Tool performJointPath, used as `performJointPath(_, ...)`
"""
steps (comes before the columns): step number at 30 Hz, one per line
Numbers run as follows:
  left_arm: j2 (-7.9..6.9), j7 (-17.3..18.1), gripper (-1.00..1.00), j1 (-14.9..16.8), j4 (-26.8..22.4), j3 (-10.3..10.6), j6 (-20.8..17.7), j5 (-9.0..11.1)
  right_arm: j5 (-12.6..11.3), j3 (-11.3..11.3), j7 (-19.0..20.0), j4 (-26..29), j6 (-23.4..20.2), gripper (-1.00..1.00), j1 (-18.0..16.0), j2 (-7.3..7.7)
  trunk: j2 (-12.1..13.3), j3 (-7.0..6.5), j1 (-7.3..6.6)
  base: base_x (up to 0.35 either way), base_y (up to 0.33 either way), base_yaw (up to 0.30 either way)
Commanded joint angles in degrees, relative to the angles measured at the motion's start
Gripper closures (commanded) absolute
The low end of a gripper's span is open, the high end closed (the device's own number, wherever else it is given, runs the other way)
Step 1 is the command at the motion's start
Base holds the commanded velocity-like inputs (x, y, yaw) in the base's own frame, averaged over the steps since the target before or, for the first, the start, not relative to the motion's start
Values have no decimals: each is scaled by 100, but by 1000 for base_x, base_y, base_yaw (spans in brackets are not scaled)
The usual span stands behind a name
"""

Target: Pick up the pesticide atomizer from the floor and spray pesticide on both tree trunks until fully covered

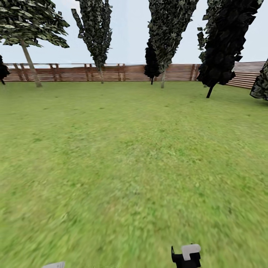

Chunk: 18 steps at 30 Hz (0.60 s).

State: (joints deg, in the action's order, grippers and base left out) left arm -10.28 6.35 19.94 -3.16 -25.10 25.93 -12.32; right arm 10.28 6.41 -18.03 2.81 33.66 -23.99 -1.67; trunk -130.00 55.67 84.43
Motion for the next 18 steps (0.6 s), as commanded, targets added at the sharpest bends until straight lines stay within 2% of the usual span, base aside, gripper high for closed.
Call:
performJointPath(1,0,0,100,1,0,-3,0,2,1,1,1,0,0,-100,0,0,0,0,0,0,0,279)
performJointPath(18,9,4,100,1,-1,3,-7,2,1,1,-1,0,0,-100,0,0,0,0,0,0,0,280)
